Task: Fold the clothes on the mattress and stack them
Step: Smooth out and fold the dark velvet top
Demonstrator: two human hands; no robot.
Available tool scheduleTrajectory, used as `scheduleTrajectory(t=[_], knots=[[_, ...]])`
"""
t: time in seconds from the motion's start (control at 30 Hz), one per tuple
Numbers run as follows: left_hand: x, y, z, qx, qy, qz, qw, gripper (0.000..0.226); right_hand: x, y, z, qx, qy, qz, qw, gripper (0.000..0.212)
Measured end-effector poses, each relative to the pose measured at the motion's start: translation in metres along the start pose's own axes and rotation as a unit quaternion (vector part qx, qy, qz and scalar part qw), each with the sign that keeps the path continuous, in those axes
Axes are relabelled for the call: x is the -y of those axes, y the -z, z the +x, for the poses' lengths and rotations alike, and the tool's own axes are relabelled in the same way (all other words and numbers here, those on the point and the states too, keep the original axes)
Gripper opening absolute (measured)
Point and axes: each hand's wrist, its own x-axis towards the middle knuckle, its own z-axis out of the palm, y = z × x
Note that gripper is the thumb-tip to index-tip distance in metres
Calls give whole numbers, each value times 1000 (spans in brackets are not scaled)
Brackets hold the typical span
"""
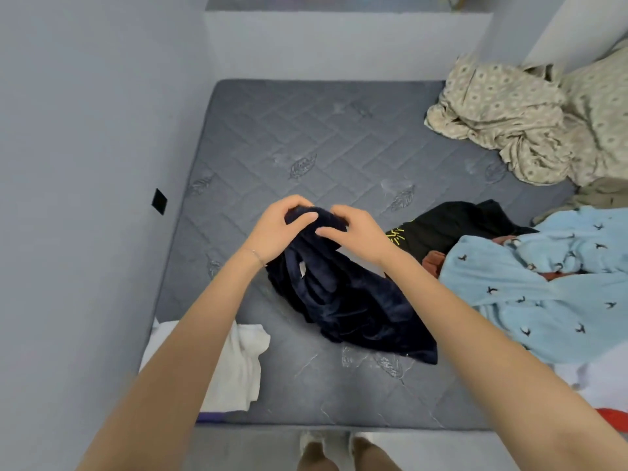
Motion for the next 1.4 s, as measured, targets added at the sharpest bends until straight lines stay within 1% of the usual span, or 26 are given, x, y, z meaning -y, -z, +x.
scheduleTrajectory(t=[0.03, 0.1, 0.17, 0.27, 0.4, 0.53, 0.67, 0.73, 0.77, 0.87, 0.93, 1.03, 1.13, 1.23, 1.33, 1.4], knots=[[1, -1, -5, -20, 9, -26, 999, 4, 5, 0, 0, -14, -3, 4, 1000, 39], [8, -6, -18, -32, 50, -89, 994, 14, 13, 2, -2, -42, -14, 20, 999, 36], [19, -15, -34, 7, 103, -133, 986, 21, 22, 6, -3, -60, -18, 45, 997, 34], [33, -32, -52, 76, 168, -138, 973, 32, 39, 17, -4, -78, -4, 87, 993, 35], [44, -52, -63, 97, 179, -143, 968, 40, 59, 35, -4, -106, 11, 109, 988, 39], [58, -65, -80, 160, 210, -106, 959, 60, 75, 52, -3, -173, 23, 125, 977, 43], [69, -81, -85, 168, 204, -86, 960, 74, 87, 64, -6, -227, 38, 133, 964, 47], [72, -90, -82, 146, 195, -59, 968, 71, 91, 68, -8, -250, 39, 138, 957, 47], [73, -93, -81, 130, 192, -52, 971, 64, 92, 70, -9, -260, 40, 140, 955, 47], [76, -94, -75, 67, 167, -27, 983, 36, 91, 77, -15, -285, 37, 142, 947, 47], [74, -86, -71, 30, 160, -43, 986, 27, 87, 85, -20, -301, 27, 139, 943, 48], [59, -66, -64, -37, 169, -100, 980, 22, 76, 97, -27, -323, -3, 123, 939, 47], [33, -42, -51, -113, 161, -138, 971, 23, 66, 105, -35, -341, -28, 95, 935, 47], [2, -17, -35, -180, 126, -121, 968, 14, 62, 113, -41, -361, -36, 89, 928, 47], [-19, 2, -23, -212, 92, -64, 971, 9, 67, 123, -45, -373, -35, 79, 924, 47], [-29, 9, -20, -235, 81, -44, 968, 10, 71, 132, -50, -371, -37, 57, 926, 42]])
